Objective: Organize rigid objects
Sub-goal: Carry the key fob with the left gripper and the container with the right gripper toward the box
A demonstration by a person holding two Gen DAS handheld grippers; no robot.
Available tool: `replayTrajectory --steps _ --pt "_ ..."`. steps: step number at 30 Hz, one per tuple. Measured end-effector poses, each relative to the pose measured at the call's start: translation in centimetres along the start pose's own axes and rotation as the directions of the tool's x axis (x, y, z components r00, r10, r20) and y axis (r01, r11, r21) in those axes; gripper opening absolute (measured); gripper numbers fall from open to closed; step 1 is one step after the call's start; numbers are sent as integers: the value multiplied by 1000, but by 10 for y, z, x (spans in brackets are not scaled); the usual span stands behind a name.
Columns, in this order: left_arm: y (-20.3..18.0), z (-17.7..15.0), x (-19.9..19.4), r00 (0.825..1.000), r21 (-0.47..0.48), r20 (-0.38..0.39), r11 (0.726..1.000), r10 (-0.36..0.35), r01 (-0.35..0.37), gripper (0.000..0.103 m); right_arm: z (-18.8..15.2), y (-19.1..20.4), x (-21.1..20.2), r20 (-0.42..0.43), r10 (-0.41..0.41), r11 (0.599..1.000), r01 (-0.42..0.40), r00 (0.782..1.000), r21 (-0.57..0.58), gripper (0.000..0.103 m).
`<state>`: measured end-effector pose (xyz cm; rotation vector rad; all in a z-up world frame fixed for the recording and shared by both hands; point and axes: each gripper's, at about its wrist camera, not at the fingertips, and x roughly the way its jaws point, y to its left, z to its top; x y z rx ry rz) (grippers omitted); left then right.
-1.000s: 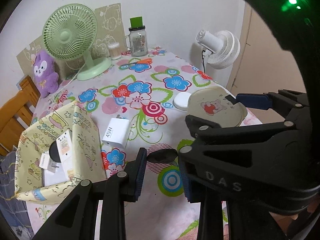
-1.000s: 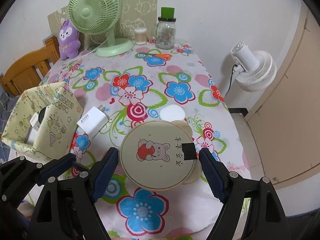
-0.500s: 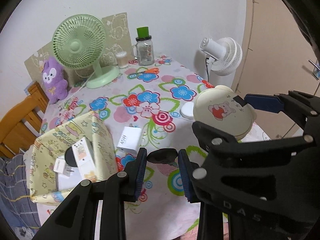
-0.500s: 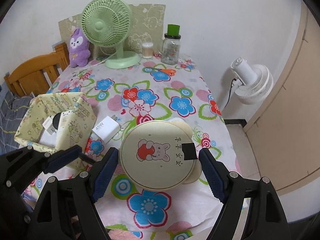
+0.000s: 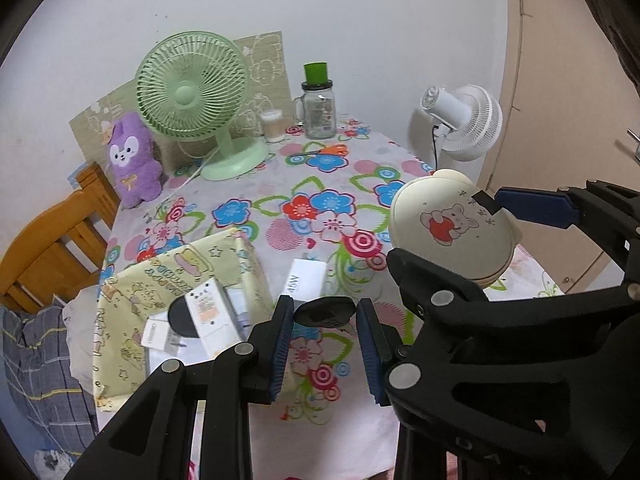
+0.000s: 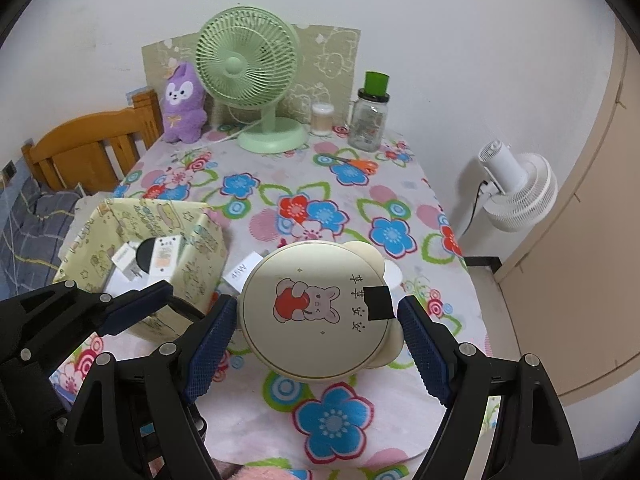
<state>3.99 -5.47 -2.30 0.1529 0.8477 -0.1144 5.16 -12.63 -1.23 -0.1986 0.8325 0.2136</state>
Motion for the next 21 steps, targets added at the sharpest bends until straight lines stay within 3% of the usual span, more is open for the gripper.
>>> replayTrajectory --steps 21 --pt "68 -10 10 999 -42 -16 998 43 -44 32 24 65 25 -25 42 999 -43 999 -33 83"
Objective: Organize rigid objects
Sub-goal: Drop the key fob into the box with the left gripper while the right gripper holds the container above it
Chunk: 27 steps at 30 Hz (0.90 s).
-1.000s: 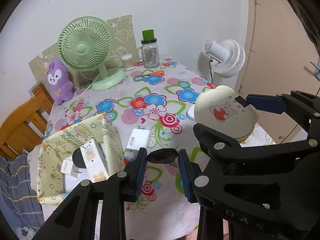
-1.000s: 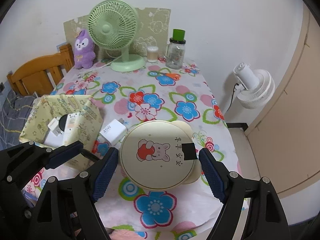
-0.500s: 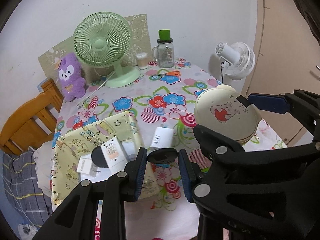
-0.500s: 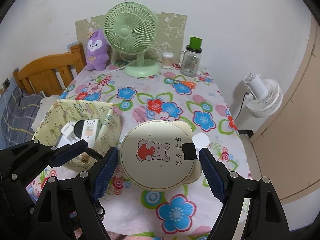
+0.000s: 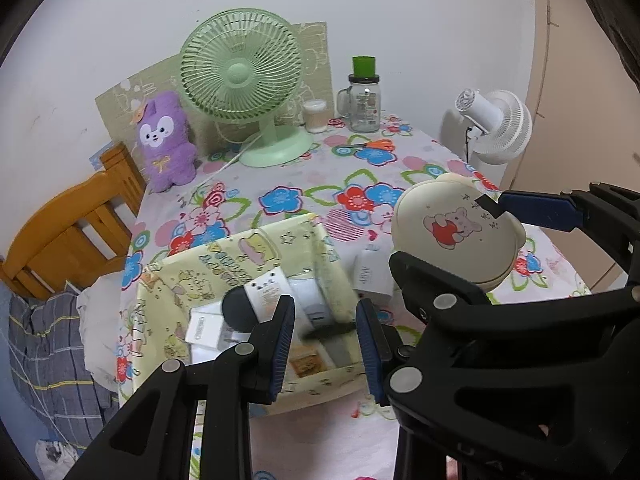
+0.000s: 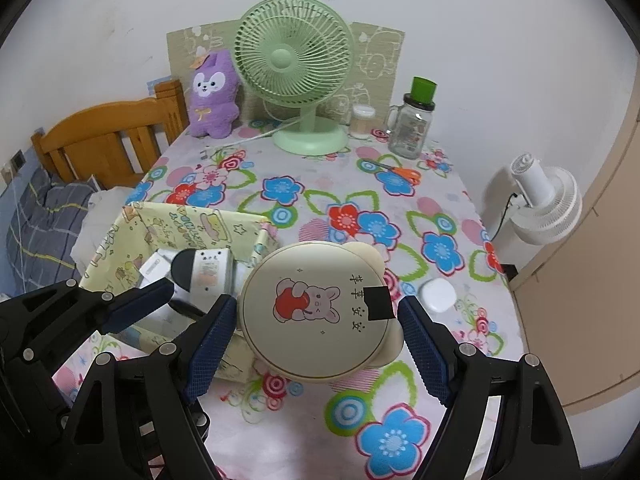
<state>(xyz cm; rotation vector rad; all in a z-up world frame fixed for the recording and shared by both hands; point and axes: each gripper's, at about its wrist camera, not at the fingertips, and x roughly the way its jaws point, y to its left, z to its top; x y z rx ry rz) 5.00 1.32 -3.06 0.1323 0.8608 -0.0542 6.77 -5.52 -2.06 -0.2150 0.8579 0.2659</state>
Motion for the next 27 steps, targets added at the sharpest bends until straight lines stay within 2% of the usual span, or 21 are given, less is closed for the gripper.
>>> replayTrajectory --steps 21,25,27 --pt "57 -17 29 997 -58 -63 998 33 -36 33 18 52 45 -54 65 996 -68 996 -52 83" --pt "65 -18 35 996 -68 -84 997 18 -24 45 21 59 53 -60 72 996 -75 996 -57 83" --pt "69 -19 38 996 -76 -90 997 11 -18 62 23 63 56 -62 75 995 -78 995 -59 83"
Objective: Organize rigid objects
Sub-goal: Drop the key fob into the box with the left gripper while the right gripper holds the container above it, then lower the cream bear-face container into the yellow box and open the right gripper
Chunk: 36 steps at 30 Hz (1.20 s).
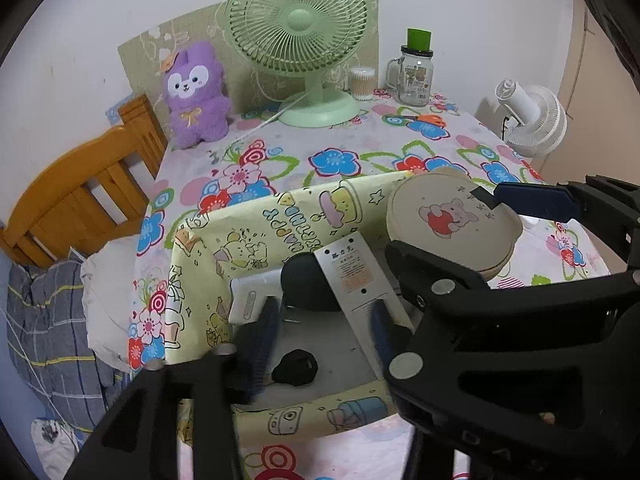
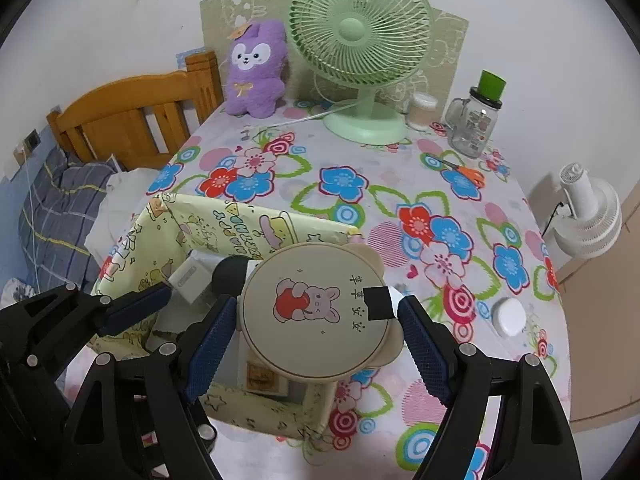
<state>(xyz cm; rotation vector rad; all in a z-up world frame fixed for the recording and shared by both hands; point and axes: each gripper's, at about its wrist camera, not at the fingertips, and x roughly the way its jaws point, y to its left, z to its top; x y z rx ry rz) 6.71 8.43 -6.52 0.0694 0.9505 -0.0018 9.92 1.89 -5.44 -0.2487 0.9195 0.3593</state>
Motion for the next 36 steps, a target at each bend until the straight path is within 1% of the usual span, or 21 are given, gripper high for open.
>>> replayTrajectory --steps 1,2,4,7,11,16,18,23,30,36 --pt "2 0 1 1000 -4 0 1000 -3 3 72 1 1 1 0 2 1000 -2 1000 -1 83" --pt "4 -1 2 1000 -8 -1 1000 -4 4 75 2 4 3 -2 8 1000 -8 1000 -5 83" --pt "7 -1 3 1000 -16 0 1000 1 -1 77 3 7 6 -5 12 1000 -12 1000 -11 83" --pt "14 0 5 1000 -34 -8 999 -7 6 84 5 13 11 -10 18 999 -19 1000 -28 83" --pt "20 0 11 1000 -48 -23 999 -10 9 89 6 18 19 -27 44 999 -45 999 -24 83" --pt "22 -1 18 999 -49 -39 999 -7 5 90 6 20 32 -53 68 998 -68 996 -9 84" --pt "23 -2 20 999 -52 -41 999 -8 6 91 6 21 32 -34 57 998 -57 998 -19 84" --pt "23 -1 22 999 -49 -44 999 -12 9 92 6 20 33 -33 53 998 -54 998 -30 85" --pt "11 -1 21 999 -20 -45 1000 -10 9 92 1 9 32 -54 48 999 -48 997 -10 89" --pt "-1 -1 11 1000 -4 -26 1000 -16 16 93 -5 1 21 -42 43 999 -43 998 -5 90"
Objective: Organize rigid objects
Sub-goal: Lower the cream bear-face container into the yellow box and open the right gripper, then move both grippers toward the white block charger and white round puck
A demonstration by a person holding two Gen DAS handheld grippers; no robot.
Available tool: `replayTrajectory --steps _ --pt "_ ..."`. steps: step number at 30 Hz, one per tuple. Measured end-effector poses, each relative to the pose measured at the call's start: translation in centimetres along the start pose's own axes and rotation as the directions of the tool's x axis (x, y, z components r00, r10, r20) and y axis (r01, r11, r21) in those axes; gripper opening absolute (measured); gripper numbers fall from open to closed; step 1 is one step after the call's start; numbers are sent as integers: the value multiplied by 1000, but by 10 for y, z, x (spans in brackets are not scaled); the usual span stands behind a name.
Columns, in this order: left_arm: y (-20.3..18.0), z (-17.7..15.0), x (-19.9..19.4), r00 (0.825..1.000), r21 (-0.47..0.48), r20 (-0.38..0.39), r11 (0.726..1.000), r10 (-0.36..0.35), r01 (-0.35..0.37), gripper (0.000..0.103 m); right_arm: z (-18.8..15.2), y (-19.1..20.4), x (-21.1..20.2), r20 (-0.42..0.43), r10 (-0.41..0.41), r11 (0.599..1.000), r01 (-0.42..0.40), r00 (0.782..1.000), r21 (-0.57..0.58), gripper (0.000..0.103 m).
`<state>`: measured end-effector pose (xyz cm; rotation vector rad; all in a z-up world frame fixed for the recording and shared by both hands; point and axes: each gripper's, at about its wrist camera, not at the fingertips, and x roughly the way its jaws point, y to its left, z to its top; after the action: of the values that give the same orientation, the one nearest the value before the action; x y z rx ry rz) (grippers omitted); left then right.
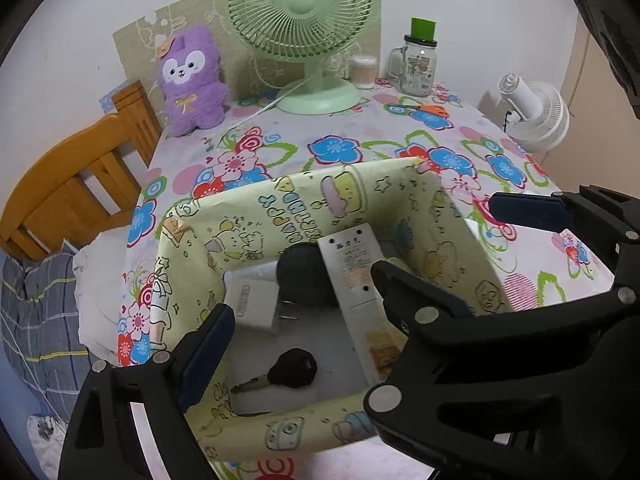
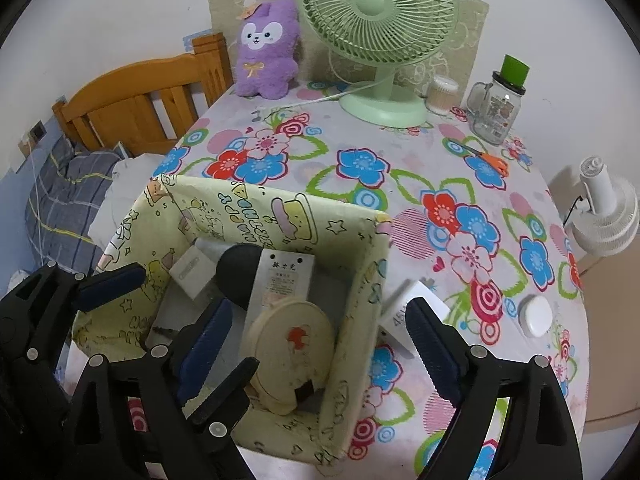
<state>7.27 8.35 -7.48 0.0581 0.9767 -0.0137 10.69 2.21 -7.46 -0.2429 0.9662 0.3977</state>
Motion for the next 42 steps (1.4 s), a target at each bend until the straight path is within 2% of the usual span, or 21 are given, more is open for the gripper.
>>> replayTrajectory --steps 29,42 --pt "-68 1 -39 997 66 78 998 -14 9 93 -33 -50 -58 58 -58 997 56 997 50 91" --pt "-104 7 -48 994 85 100 996 -45 36 93 -46 -82 -78 81 -100 993 94 992 74 91"
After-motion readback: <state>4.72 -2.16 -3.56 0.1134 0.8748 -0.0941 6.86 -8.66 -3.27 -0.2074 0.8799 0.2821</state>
